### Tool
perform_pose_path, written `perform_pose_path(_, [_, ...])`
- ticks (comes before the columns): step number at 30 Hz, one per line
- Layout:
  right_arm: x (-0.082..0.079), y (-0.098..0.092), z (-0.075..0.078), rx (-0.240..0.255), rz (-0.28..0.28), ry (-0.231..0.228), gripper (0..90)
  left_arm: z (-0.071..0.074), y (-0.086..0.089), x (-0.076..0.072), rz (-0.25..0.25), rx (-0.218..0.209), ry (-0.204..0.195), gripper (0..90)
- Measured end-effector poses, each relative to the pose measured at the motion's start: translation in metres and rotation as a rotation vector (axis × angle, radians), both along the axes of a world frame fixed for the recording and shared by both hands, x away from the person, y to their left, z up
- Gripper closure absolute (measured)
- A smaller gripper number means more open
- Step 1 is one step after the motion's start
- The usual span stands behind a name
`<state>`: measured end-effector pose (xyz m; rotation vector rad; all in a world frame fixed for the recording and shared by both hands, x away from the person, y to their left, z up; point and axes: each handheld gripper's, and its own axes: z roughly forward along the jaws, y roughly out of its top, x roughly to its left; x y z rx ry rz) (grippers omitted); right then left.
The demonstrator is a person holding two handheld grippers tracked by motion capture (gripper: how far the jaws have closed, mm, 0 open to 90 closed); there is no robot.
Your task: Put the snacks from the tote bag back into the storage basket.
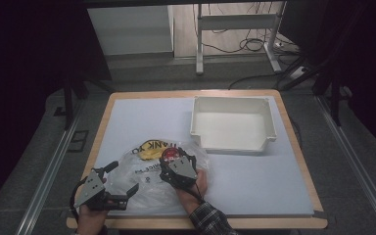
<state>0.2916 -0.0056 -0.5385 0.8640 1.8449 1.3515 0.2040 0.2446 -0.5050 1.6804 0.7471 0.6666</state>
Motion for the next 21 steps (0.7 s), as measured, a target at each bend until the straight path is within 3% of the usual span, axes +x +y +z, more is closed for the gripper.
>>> perform_pose_path(10, [-0.004,0.000,0.004,0.012,0.008,-0.037,26.7,0.000,0.000,0.000,0.000,-0.002,-0.001,0.7])
perform_pose_path(21, [-0.009,0.001,0.023,0.027,0.017,-0.087,26.8,0.000,0.000,0.000,0.001,-0.001,-0.003,0.7])
